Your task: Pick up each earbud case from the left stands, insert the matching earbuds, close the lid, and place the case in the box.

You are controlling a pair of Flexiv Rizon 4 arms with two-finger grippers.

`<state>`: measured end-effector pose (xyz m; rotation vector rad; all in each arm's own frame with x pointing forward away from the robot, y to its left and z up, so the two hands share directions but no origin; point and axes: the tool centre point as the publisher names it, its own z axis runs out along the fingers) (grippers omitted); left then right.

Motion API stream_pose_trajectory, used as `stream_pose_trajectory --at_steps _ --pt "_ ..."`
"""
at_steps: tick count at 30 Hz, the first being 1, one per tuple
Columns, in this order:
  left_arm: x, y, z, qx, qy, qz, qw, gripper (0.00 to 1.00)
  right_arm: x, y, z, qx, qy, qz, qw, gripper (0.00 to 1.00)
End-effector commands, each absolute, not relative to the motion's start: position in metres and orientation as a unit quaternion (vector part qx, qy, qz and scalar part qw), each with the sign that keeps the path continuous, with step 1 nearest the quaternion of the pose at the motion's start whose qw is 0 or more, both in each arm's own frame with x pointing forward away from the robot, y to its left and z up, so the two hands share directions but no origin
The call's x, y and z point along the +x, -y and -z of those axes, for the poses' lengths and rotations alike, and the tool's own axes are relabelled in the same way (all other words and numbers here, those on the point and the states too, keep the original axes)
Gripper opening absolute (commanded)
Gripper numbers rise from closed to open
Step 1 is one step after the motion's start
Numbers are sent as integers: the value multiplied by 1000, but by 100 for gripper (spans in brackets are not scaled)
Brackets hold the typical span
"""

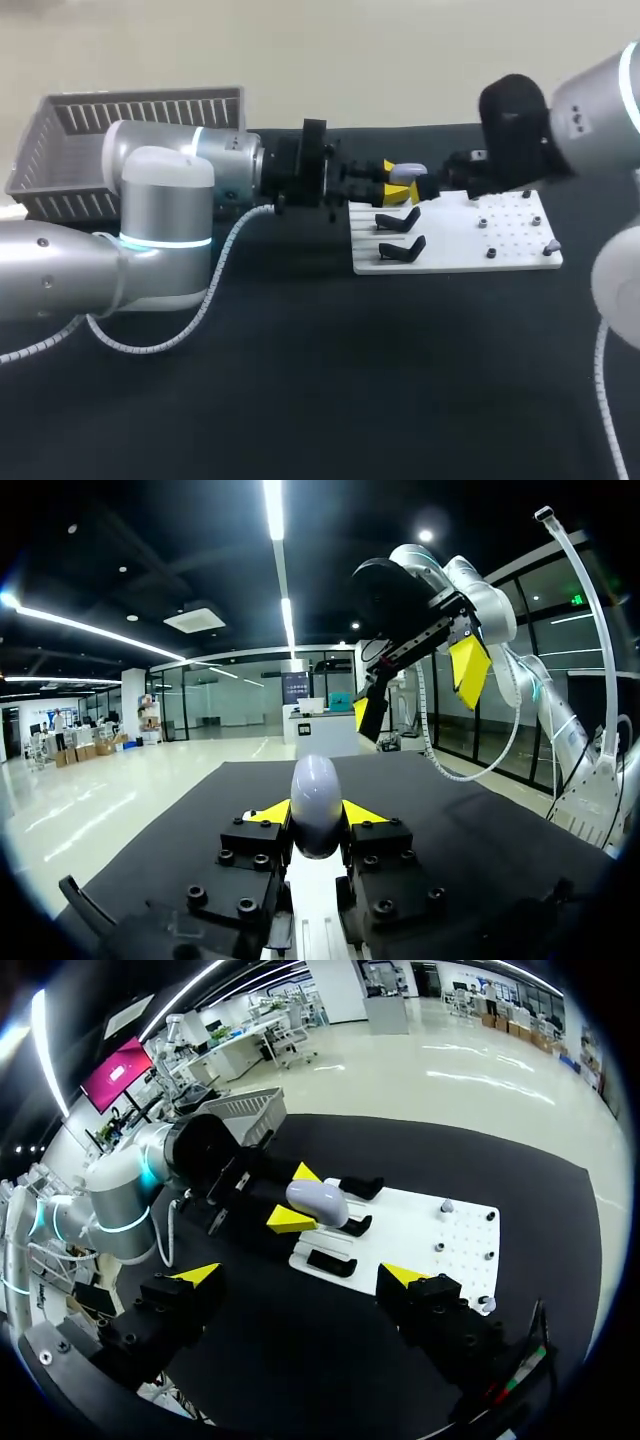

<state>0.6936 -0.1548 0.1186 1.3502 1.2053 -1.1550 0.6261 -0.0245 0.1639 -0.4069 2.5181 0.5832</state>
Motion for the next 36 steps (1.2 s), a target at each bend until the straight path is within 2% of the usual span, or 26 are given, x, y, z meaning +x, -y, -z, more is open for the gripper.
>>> stream_pose_trajectory --at_steps 1,36 --pt "692 154 -118 551 -493 471 480 0 638 19 -158 -104 -954 -63 276 100" --pt "692 154 -118 551 -493 471 480 0 674 38 -131 -70 -965 -41 250 100"
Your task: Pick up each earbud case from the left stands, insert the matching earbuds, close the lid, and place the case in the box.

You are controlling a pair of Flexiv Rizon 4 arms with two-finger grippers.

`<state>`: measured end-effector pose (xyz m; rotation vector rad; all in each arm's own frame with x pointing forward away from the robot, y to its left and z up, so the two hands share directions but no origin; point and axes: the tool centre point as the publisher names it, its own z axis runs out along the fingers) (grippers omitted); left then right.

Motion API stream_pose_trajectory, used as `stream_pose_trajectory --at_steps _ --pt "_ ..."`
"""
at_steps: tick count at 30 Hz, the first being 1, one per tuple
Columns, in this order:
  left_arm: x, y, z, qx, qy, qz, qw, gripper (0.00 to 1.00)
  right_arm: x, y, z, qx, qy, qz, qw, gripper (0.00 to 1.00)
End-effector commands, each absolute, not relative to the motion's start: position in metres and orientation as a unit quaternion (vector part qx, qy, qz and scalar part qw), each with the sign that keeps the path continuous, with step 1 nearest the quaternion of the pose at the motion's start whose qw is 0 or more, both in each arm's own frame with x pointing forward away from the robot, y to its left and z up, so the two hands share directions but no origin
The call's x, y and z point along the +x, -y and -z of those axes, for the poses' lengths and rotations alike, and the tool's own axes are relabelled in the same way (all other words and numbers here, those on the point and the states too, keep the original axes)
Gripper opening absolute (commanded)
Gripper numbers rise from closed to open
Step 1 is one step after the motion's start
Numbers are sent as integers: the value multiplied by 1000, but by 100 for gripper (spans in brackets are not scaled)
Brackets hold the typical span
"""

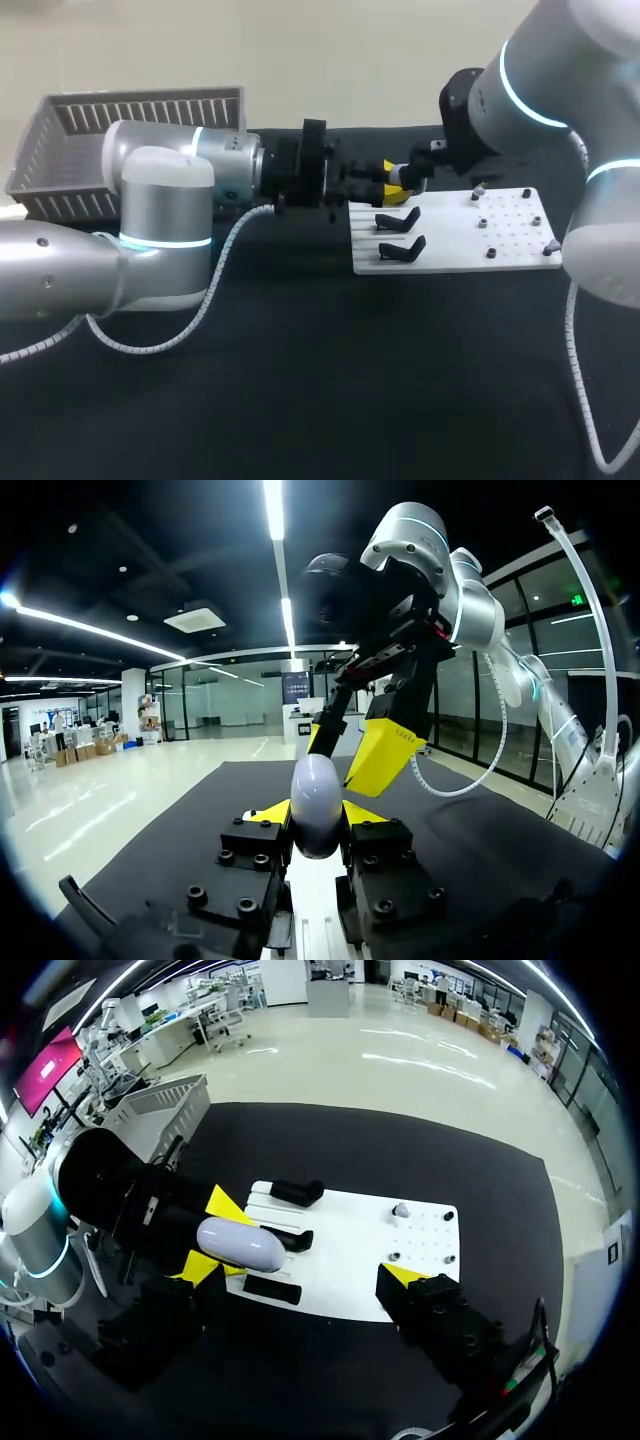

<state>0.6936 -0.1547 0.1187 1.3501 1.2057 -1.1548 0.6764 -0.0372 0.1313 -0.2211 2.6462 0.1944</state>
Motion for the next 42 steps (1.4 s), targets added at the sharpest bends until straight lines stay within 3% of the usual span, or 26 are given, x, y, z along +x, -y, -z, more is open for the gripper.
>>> stream_pose_trajectory --at_steps 1,19,42 --pt "692 154 -118 551 -493 471 480 0 674 39 -131 -68 -965 -41 251 100" --pt "692 154 -118 551 -493 471 480 0 673 58 -170 -49 -947 -38 315 100" --pt "692 154 -118 551 -493 471 480 0 667 39 -144 -70 -964 -74 247 100"
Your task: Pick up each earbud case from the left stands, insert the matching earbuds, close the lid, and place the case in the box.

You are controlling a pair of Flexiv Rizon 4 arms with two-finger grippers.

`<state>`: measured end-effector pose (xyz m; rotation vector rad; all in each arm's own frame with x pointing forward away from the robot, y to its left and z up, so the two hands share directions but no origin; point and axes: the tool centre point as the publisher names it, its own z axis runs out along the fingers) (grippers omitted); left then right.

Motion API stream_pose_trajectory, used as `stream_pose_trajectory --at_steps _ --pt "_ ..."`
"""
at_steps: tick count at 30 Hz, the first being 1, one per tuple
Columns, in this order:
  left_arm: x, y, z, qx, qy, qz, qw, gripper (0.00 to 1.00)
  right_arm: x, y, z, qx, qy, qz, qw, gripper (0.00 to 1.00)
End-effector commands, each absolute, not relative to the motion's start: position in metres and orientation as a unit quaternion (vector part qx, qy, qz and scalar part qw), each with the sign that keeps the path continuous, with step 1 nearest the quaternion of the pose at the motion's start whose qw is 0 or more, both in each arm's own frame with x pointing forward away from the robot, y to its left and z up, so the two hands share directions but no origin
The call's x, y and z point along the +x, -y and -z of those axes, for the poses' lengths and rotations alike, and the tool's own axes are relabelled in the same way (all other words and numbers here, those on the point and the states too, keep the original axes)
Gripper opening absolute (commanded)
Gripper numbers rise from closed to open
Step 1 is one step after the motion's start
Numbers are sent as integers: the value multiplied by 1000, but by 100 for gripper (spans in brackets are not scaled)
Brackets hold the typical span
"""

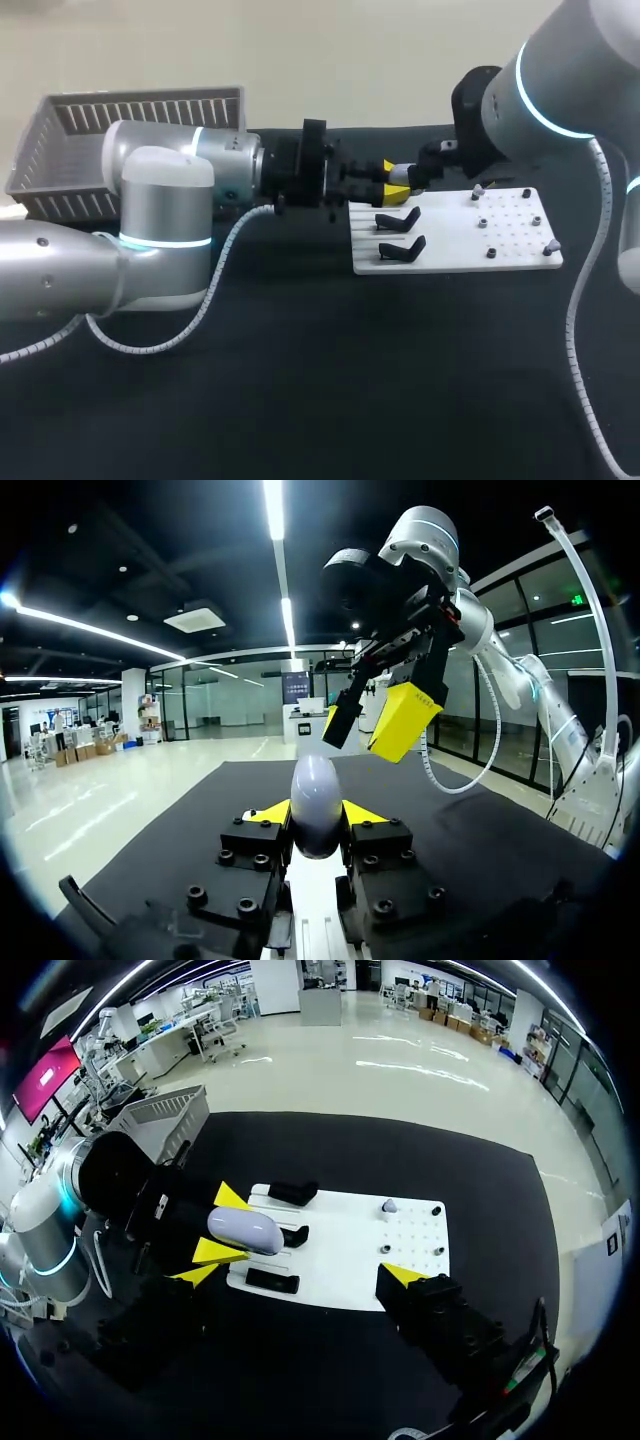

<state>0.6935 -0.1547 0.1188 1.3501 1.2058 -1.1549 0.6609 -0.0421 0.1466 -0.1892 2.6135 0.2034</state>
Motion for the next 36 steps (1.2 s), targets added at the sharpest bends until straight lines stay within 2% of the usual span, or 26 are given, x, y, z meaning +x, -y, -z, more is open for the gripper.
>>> stream_pose_trajectory --at_steps 1,22,36 --pt "692 154 -118 551 -493 471 480 0 668 38 -143 -71 -964 -74 245 100" --pt "692 154 -118 551 -493 471 480 0 677 40 -135 -72 -968 -70 231 100" --pt "692 154 -118 551 -493 471 480 0 690 45 -150 -72 -963 -60 252 100"
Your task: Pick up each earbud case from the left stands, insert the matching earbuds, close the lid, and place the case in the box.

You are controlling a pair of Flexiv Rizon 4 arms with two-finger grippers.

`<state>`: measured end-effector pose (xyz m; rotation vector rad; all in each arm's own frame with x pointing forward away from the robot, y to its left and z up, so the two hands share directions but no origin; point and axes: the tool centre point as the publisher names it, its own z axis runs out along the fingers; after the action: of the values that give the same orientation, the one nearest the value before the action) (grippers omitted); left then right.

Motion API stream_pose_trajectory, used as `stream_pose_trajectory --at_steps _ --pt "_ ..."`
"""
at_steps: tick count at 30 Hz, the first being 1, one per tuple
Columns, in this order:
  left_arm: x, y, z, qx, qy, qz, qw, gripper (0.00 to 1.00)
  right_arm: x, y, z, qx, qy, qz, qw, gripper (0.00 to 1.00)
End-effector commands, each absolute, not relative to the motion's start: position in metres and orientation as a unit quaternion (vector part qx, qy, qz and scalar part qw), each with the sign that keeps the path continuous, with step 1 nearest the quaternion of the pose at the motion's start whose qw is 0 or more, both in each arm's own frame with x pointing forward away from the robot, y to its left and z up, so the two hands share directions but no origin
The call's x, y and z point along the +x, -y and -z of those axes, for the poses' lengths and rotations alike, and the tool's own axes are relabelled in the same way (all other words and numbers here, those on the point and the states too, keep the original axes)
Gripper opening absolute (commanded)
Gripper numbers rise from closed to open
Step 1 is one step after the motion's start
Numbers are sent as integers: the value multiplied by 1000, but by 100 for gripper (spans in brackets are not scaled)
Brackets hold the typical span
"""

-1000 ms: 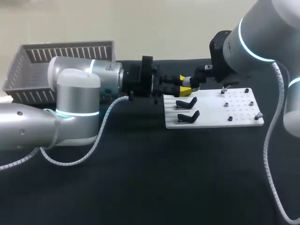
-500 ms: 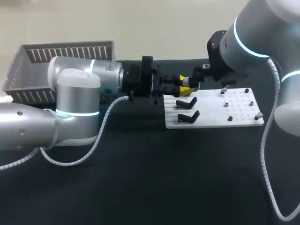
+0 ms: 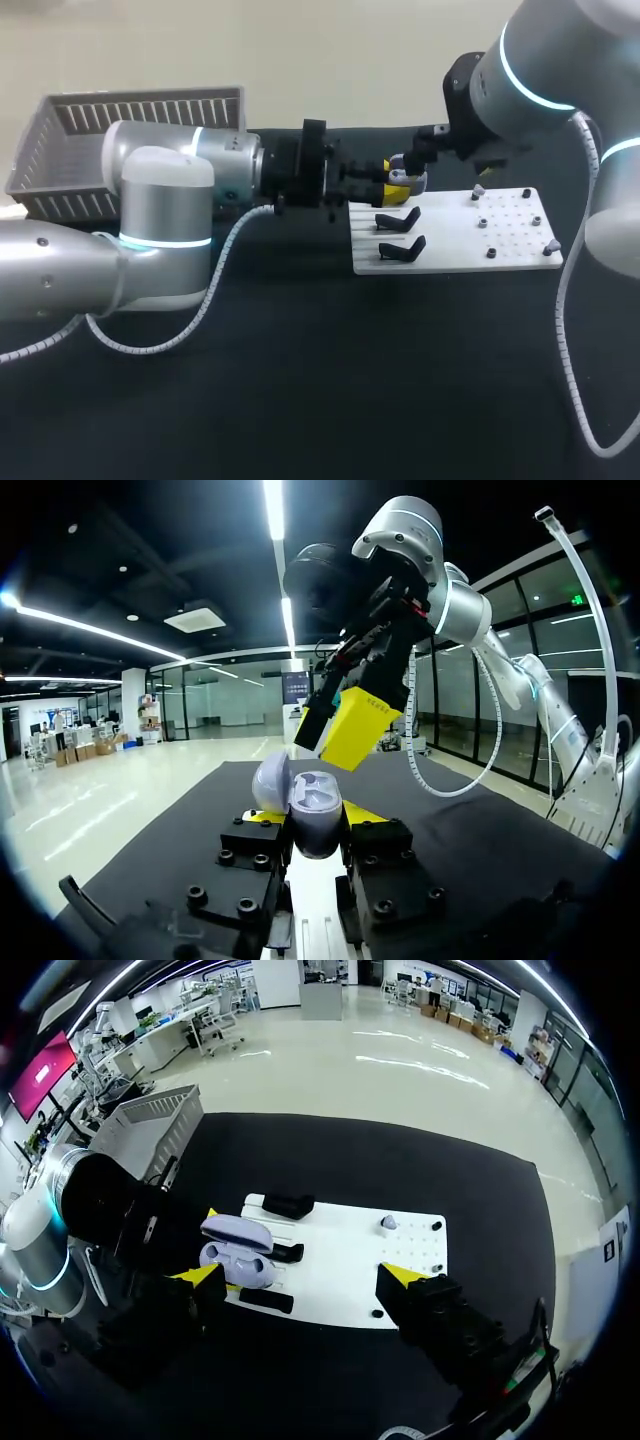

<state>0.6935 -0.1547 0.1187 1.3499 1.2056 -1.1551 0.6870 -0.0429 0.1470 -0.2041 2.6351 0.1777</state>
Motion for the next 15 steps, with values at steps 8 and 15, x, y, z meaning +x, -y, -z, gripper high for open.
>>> stream_pose_trajectory --at_steps 8,15 --pt "692 154 -118 551 -493 471 480 0 695 53 -168 -68 -957 -48 277 100" --pt "692 154 -118 551 -493 471 480 0 675 85 -165 -43 -965 -37 256 100"
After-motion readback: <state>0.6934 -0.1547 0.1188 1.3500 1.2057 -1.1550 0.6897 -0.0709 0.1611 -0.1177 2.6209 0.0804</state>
